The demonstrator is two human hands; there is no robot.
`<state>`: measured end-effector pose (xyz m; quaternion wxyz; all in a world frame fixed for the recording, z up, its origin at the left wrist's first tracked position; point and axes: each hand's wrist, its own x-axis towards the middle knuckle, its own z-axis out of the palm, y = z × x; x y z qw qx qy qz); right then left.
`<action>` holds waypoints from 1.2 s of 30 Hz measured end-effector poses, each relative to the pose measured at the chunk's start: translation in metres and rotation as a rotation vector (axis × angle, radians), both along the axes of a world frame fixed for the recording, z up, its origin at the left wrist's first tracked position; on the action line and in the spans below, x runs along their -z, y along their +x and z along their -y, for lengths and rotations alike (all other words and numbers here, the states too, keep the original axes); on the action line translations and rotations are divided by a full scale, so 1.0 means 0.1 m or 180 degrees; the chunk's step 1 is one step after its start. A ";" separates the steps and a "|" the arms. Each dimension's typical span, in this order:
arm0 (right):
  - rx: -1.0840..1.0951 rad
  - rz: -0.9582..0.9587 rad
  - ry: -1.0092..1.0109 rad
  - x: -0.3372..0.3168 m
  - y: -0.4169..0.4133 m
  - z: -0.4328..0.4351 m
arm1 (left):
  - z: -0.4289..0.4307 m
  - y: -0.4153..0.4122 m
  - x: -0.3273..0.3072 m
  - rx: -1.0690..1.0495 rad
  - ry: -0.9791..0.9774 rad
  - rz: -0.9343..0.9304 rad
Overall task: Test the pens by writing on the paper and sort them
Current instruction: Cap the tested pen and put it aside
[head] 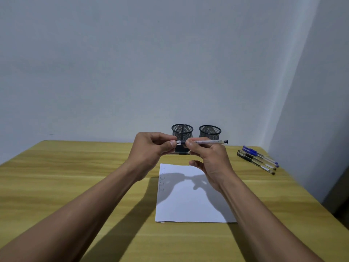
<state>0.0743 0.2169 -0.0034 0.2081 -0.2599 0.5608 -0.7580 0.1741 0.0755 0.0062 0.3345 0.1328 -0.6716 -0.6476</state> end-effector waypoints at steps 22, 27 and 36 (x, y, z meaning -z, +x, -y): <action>0.0611 -0.2869 0.1951 -0.35 -0.44 -0.52 | -0.12 -0.20 -0.06 -0.0047 -0.0546 0.0241; 0.0779 -0.2819 0.2134 -0.26 -0.60 -0.74 | -0.28 -0.44 -0.03 0.0002 -0.0728 0.0424; 0.1418 -0.2424 0.2717 0.05 -1.26 -1.43 | -0.75 -1.29 0.21 0.0072 -0.2344 0.1134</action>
